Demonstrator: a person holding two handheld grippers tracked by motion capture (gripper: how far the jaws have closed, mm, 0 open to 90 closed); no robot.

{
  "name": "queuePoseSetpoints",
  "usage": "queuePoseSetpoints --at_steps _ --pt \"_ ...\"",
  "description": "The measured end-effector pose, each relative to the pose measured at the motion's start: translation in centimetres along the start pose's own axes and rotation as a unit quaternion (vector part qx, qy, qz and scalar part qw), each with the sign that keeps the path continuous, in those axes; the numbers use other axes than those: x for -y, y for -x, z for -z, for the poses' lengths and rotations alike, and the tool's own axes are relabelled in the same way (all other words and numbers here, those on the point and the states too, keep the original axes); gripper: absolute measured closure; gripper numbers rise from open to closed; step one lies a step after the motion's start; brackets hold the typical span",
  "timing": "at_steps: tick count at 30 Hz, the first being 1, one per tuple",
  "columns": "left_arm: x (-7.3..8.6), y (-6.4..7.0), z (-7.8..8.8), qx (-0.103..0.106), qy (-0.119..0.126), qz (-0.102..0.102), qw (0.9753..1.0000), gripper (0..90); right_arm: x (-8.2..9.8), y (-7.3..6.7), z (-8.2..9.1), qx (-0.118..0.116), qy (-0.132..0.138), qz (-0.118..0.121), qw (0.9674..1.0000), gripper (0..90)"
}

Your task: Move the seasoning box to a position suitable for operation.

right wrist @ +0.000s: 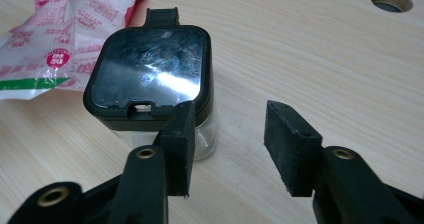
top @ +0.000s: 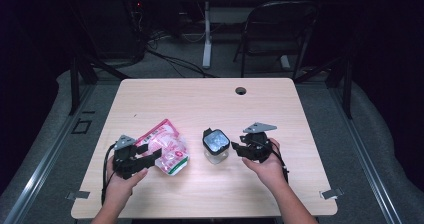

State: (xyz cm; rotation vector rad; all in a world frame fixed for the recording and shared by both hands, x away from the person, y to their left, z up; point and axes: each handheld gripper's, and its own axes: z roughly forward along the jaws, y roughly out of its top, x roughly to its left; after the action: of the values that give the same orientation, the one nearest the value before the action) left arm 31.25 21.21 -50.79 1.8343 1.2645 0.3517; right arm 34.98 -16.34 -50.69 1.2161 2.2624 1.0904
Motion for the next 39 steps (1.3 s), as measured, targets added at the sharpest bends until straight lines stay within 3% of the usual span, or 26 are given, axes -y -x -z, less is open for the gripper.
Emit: queuePoseSetpoints --at_steps 2,3,7,10,16,23,28,33,39 --pt "-0.2 0.4 -0.3 0.005 -0.003 -0.003 1.0000 39.6 0.0 -0.1 -0.1 0.002 0.003 0.002 1.0000 54.5" --pt "-0.7 1.1 -0.9 0.008 -0.008 -0.014 0.9998 39.6 -0.2 -0.4 -0.3 0.006 0.003 0.014 0.9999 54.5" --pt "-1.4 2.1 -1.7 0.018 -0.012 -0.019 0.9996 39.6 -0.4 -0.3 -0.4 0.007 0.007 0.011 0.9999 55.4" --pt "-2.3 3.3 -2.8 0.022 -0.014 -0.024 0.9994 39.6 -0.7 0.2 -0.3 0.005 0.010 -0.009 0.9999 62.3" --pt "-2.7 4.4 -4.3 0.032 -0.011 -0.025 0.9991 39.6 -0.8 0.6 -0.2 -0.002 0.006 -0.040 0.9992 75.7" --pt "-3.0 6.0 -6.4 0.029 -0.021 -0.037 0.9987 40.5 -0.8 0.8 -0.5 -0.008 0.005 -0.042 0.9991 82.7" --pt "-2.9 7.0 -7.3 0.033 -0.029 -0.045 0.9980 50.1 -0.7 0.6 -1.0 -0.011 0.002 -0.041 0.9991 86.1" --pt "-3.0 7.9 -8.3 0.021 -0.038 -0.053 0.9976 60.4 -0.5 0.4 -1.5 -0.011 0.003 -0.042 0.9991 85.6" --pt "-2.9 8.3 -9.2 0.018 -0.059 -0.056 0.9965 64.4 -0.3 0.5 -1.7 -0.011 0.001 -0.043 0.9990 84.5"
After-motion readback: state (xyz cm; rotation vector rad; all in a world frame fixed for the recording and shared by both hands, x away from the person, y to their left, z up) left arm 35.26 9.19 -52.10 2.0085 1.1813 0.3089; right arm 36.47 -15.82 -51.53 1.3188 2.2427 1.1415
